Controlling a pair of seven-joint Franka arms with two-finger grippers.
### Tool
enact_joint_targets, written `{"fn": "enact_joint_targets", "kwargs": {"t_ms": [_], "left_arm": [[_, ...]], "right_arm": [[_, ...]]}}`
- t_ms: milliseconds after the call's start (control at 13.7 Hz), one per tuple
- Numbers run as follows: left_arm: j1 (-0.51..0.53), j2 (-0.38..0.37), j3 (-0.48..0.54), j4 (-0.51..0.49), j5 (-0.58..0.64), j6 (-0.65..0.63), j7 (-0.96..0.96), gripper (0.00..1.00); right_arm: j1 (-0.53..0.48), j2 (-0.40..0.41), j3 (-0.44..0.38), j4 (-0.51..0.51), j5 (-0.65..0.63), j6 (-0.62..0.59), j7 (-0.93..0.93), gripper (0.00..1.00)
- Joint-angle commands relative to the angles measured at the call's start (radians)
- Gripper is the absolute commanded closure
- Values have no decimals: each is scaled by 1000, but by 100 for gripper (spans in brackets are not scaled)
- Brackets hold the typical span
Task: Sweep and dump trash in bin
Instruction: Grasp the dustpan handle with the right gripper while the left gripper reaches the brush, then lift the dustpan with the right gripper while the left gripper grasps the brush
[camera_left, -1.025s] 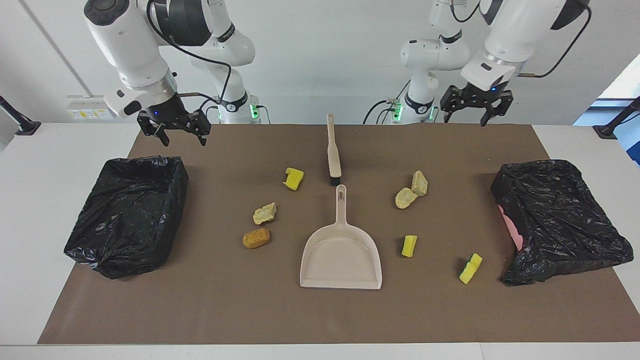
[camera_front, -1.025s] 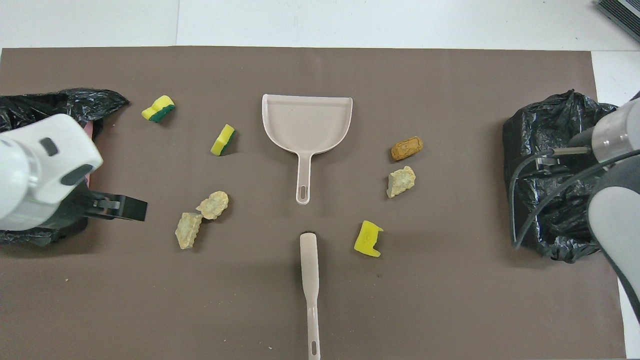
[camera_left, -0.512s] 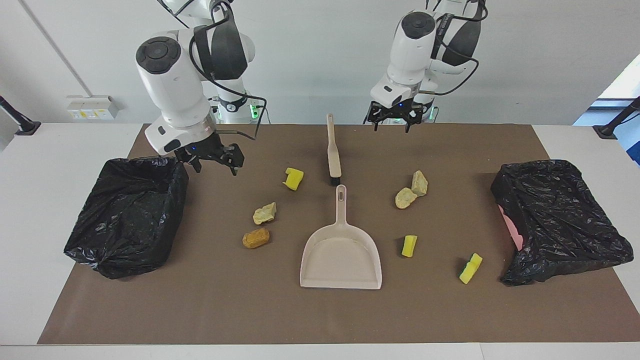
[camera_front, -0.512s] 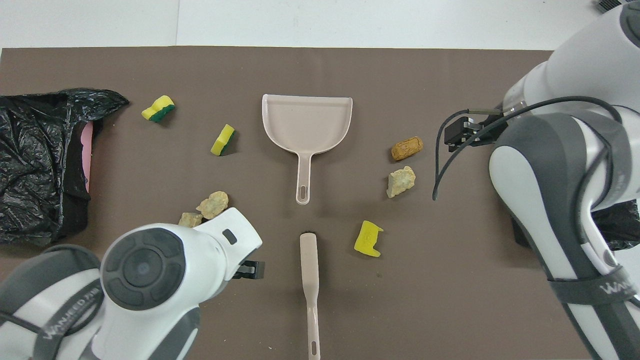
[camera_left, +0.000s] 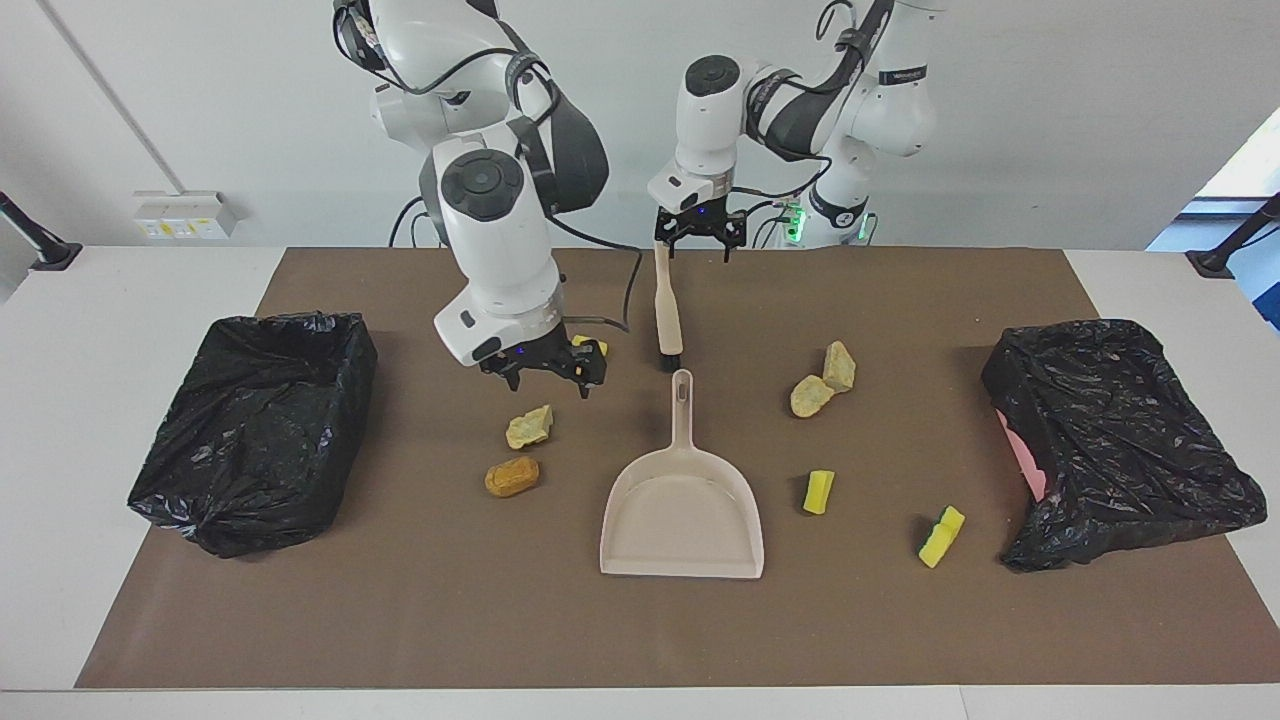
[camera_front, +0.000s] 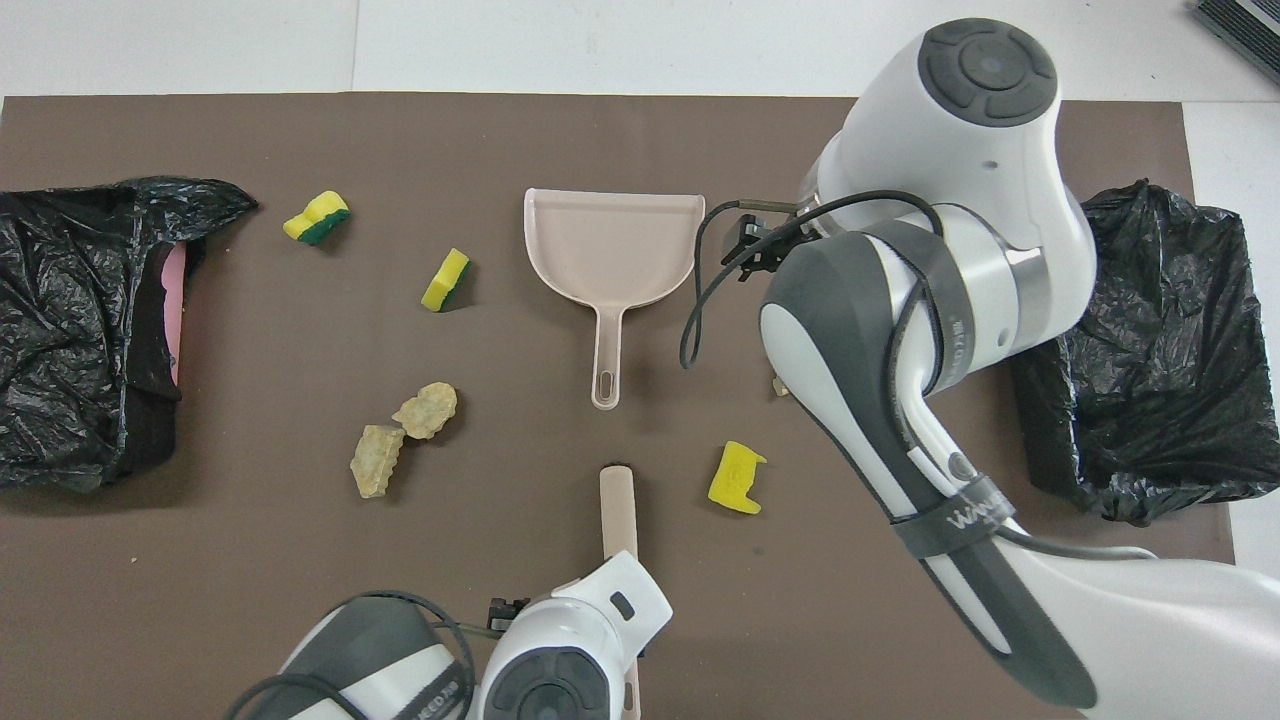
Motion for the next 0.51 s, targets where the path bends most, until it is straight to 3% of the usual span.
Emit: {"fn": "enact_joint_targets", "kwargs": {"t_ms": [0,439], "left_arm": [[-80,40,21,-13,-6,83,-90,0],[-151,86,21,-26,-33,135,-152,0]], "right_arm": [[43,119,1,127,18,22,95,0],[163,209,1,124,18,174,162,0]]}}
